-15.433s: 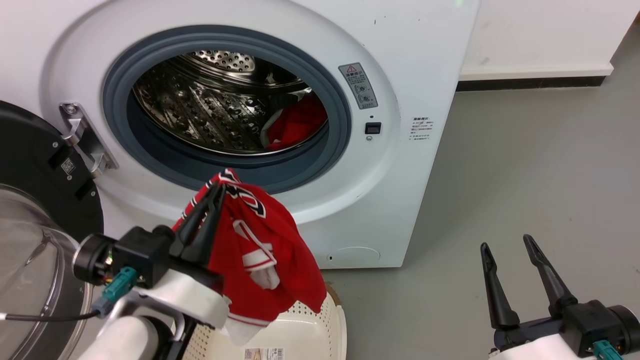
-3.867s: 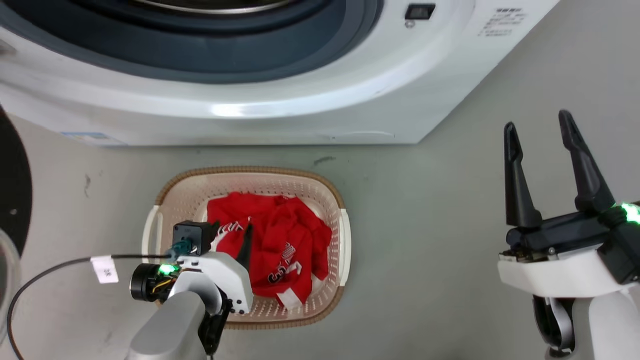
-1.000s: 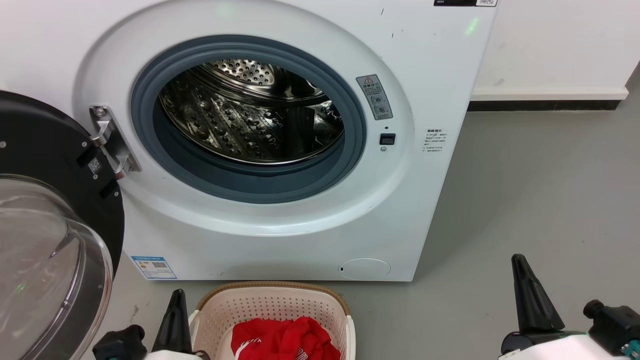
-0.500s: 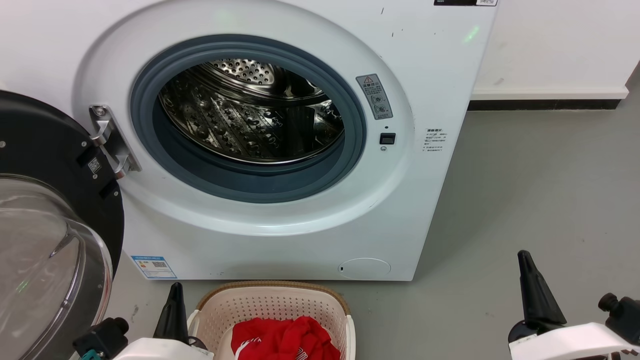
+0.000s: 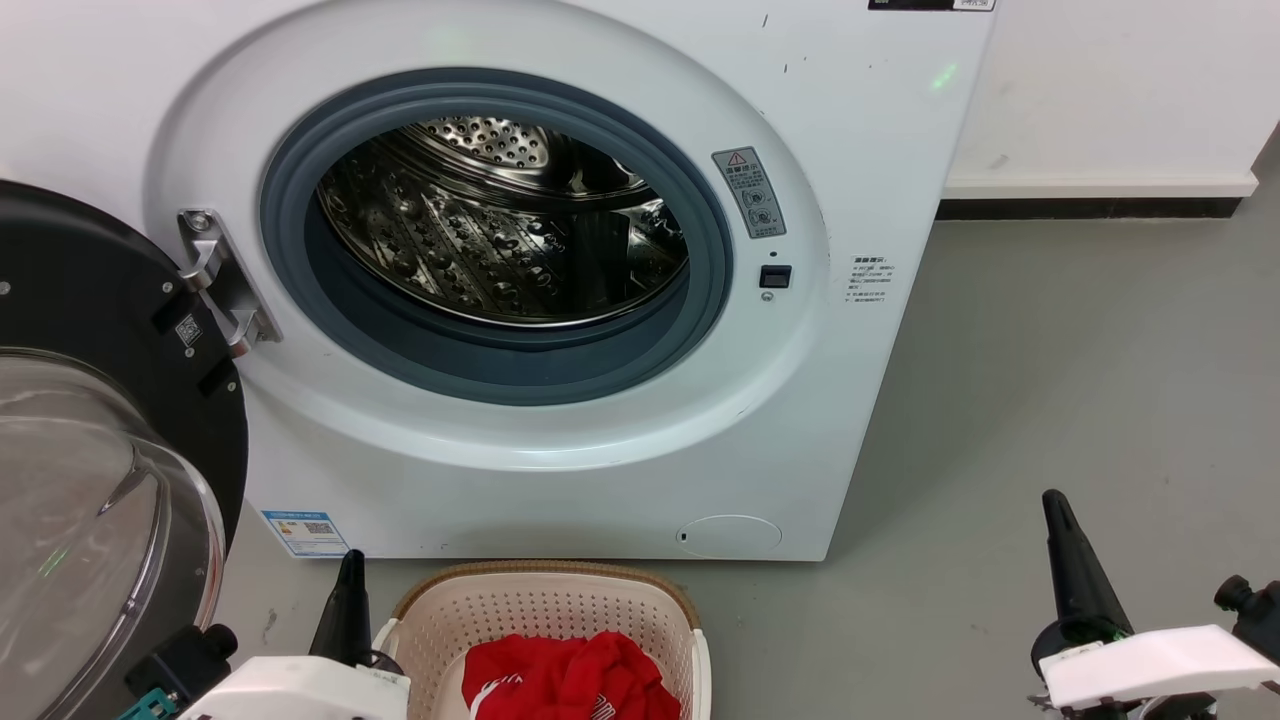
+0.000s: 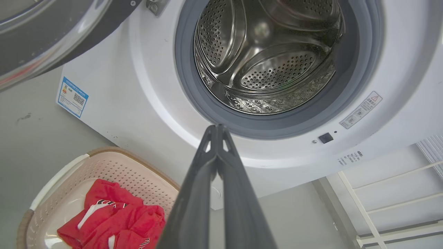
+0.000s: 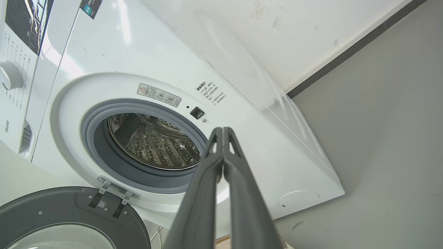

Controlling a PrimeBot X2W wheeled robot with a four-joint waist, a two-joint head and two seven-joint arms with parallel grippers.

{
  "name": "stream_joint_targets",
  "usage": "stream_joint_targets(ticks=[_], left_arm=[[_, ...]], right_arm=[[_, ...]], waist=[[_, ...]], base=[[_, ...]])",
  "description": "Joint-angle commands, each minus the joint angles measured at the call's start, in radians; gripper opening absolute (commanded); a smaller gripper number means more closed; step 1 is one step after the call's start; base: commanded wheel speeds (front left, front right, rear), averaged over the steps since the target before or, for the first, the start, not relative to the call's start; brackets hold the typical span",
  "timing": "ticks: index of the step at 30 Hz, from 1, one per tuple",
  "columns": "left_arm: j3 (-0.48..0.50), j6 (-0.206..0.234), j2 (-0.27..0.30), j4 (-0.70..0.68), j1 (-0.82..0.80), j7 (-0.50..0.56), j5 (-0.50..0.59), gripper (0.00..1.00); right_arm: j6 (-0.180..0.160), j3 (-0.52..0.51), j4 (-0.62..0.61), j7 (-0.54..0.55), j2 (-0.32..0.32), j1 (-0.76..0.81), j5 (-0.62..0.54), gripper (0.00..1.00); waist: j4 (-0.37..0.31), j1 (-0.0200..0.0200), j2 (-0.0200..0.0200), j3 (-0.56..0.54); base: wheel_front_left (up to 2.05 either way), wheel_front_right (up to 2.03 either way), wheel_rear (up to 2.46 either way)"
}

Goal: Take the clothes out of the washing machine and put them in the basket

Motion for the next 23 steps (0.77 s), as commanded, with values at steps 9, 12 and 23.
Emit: stream_joint_targets(ticks=[9,12,23], left_arm=[[0.016,-0.018,0.0,0.006,-0.042,0.033,-0.14,0.0],[0.019,-0.022,0.0,0.009,-0.049,0.042,-0.176,0.0],[0.031,-0.036,0.0,0.022,-0.071,0.073,-0.302,0.0]], right_arm=[[0.0,-0.012,0.017,0.03,-0.009,-0.047,0.144,0.0],[0.0,-0.015,0.024,0.039,-0.01,-0.053,0.18,0.0],[0.0,-0.026,0.048,0.07,-0.01,-0.075,0.306,0.0]], waist=[[0.001,0.0,0.0,0.001],[0.001,0.0,0.0,0.001],[0.002,0.0,0.0,0.002]], base=[[0.0,0.0,0.0],[0.0,0.0,0.0],[0.0,0.0,0.0]])
